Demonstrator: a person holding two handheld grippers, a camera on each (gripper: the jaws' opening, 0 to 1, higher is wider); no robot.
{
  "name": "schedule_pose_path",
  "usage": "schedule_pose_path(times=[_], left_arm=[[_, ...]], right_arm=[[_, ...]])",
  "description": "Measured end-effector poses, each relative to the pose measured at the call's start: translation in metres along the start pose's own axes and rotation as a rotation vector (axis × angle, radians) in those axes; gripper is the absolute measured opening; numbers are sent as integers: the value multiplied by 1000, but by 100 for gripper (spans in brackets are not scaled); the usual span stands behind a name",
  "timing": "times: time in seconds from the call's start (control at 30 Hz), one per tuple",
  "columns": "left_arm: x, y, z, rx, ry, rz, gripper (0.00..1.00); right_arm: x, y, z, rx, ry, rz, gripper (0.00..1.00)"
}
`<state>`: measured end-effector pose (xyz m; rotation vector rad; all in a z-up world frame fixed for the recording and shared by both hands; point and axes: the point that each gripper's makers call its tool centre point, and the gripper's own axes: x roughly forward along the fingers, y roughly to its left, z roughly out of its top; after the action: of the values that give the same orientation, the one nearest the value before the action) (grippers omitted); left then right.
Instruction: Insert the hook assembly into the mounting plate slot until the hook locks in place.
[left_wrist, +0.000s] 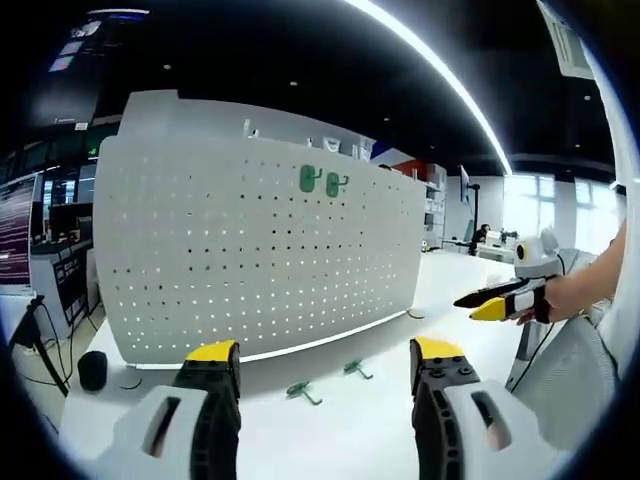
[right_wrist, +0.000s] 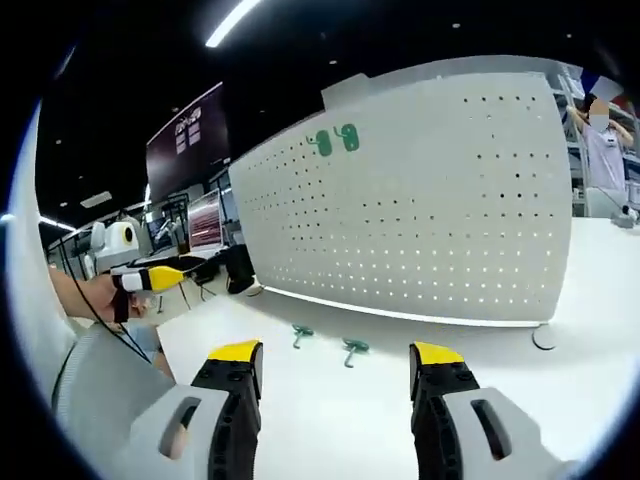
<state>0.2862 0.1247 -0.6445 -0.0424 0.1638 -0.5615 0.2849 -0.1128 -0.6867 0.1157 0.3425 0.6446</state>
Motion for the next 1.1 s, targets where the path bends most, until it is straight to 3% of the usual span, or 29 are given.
schedule_pose_path(times=[0.57, 1.1], left_arm=[[2, 0, -4, 14, 23, -7, 70], [13, -1, -28, 53, 182, -105, 70]], right_arm=[[1, 3, -6, -4, 26, 11, 58], [3, 5, -8, -4, 32, 20, 58]])
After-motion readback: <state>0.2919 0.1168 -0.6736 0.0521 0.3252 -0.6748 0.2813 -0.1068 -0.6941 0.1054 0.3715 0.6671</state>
